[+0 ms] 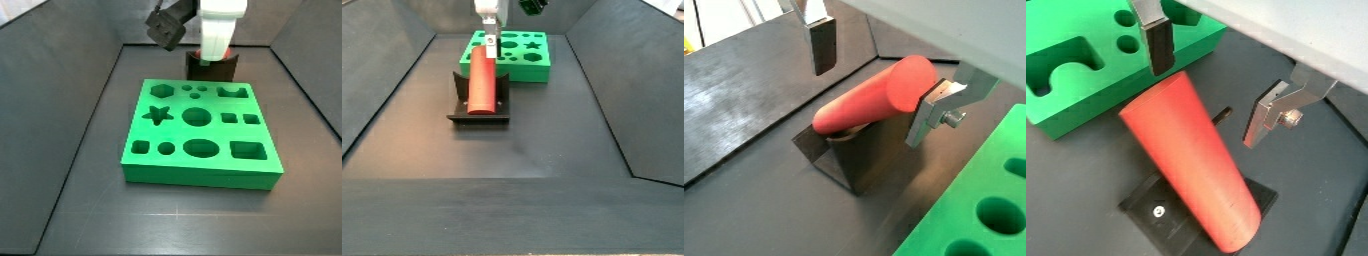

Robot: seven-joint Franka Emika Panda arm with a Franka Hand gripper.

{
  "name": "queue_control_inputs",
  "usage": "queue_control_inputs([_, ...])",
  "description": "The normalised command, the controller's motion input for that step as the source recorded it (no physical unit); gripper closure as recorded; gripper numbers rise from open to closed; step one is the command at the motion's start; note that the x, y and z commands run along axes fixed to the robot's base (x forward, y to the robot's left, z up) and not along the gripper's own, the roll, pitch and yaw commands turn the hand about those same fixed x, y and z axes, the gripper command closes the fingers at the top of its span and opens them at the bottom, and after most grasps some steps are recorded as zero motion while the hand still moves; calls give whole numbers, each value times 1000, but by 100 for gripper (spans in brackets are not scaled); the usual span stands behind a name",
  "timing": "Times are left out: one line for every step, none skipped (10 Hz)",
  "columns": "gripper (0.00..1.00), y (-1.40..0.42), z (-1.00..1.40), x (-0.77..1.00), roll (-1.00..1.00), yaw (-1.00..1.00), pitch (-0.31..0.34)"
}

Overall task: Pick up the oval object. Move up. Place the oval object on the fixture. Regrasp the oval object. Move to above the board. Insert the oval object.
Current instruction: Regrasp the oval object, then move to above the board.

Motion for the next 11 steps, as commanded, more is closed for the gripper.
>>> queue_control_inputs([0,-22,-8,555,46,35,164])
queue_control_inputs([0,-22,-9,491,49,36,166])
queue_control_inputs([0,-21,-12,407,50,34,164])
queue_control_inputs([0,-22,-12,330,59,34,169])
queue_control_inputs([0,-25,-11,277,65,33,172])
queue_control_inputs([0,-24,-9,245,67,33,172])
queue_control_inputs([0,-22,-17,178,60,35,166])
queue_control_inputs([100,500,167,0,0,0,0])
queue_control_inputs([100,-72,1000,-163,81,-91,465])
queue_control_inputs([100,-75,1000,-164,71,-72,464])
queue_control_inputs([100,-71,1000,-142,37,-5,405])
